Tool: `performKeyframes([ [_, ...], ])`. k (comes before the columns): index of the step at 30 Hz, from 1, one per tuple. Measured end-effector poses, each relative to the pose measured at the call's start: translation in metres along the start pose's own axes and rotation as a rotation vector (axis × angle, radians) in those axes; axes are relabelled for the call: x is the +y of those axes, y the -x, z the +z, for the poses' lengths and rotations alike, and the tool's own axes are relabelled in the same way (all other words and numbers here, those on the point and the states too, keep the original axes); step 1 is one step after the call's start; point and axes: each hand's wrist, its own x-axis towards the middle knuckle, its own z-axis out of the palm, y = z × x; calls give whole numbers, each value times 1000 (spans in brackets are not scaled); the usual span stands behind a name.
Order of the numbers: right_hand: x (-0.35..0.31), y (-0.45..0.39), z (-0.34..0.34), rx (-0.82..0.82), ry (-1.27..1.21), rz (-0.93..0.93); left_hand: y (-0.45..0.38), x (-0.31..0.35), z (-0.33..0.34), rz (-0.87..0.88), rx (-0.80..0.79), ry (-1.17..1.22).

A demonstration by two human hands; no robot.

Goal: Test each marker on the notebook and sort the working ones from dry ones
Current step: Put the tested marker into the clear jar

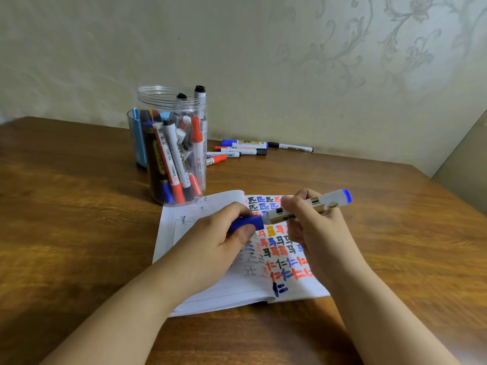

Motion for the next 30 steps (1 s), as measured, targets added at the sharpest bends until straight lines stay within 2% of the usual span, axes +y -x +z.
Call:
performKeyframes([
  [4, 4, 0, 2, -51, -79, 28, 2, 3, -2, 26, 13, 27],
  [10, 11, 4, 11, -32, -191, 81, 6, 8, -3, 62, 24, 52],
  [21, 17, 7, 17, 4, -278, 52, 6, 3, 5, 88, 22, -83],
  [25, 16, 8, 17, 29, -241, 27, 6, 3, 9, 81, 11, -107],
  [30, 12, 7, 20, 9, -2, 22, 2, 0, 4, 2, 30, -58],
])
